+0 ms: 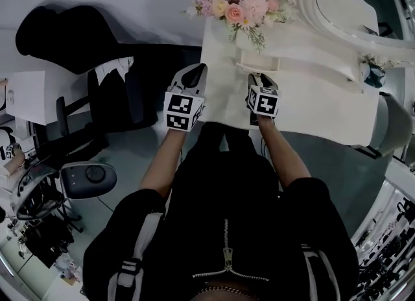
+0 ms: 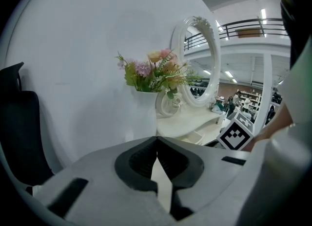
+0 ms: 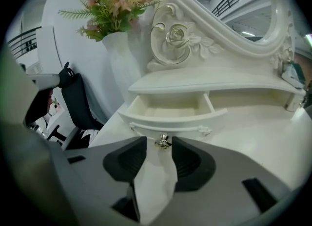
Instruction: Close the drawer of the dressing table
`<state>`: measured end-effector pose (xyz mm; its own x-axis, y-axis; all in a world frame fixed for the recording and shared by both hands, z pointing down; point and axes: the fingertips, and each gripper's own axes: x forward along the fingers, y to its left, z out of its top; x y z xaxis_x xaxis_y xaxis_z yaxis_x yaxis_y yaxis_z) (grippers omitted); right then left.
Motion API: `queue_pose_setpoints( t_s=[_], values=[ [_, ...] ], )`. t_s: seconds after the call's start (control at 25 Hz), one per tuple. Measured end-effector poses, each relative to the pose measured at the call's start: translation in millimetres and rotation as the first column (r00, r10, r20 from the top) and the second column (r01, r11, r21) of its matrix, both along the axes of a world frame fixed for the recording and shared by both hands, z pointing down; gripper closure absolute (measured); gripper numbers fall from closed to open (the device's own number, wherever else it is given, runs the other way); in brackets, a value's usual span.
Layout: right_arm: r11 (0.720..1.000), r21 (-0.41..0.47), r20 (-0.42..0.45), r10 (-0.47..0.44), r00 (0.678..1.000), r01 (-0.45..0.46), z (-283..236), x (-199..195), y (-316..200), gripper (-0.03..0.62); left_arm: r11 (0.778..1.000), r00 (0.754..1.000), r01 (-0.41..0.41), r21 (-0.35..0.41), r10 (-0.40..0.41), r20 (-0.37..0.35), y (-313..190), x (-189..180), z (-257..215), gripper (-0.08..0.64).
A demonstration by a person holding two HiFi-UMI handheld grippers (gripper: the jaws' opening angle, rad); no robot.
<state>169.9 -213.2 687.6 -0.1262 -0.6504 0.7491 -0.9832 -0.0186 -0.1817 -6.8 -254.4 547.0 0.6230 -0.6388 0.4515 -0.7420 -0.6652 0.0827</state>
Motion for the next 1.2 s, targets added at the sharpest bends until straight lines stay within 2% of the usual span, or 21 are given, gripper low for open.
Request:
queue_pose_setpoints(
  t_s=[0.28,1.2],
  values=[
    [1.000,-0.019,-0.012,0.013,1.000,-0.013,6,5,1,0.491,1.000,1.000,0.006,-0.005,-0.006,-0.003,-6,-1,2,0.554],
    [1.000,-0.005,-0.005,0.006,1.000,-0.006,-3,10,-12,0.497,1.000,1.000,0.003,0.003,-0.003,-0.009,-19,1,-2,0.554]
  ],
)
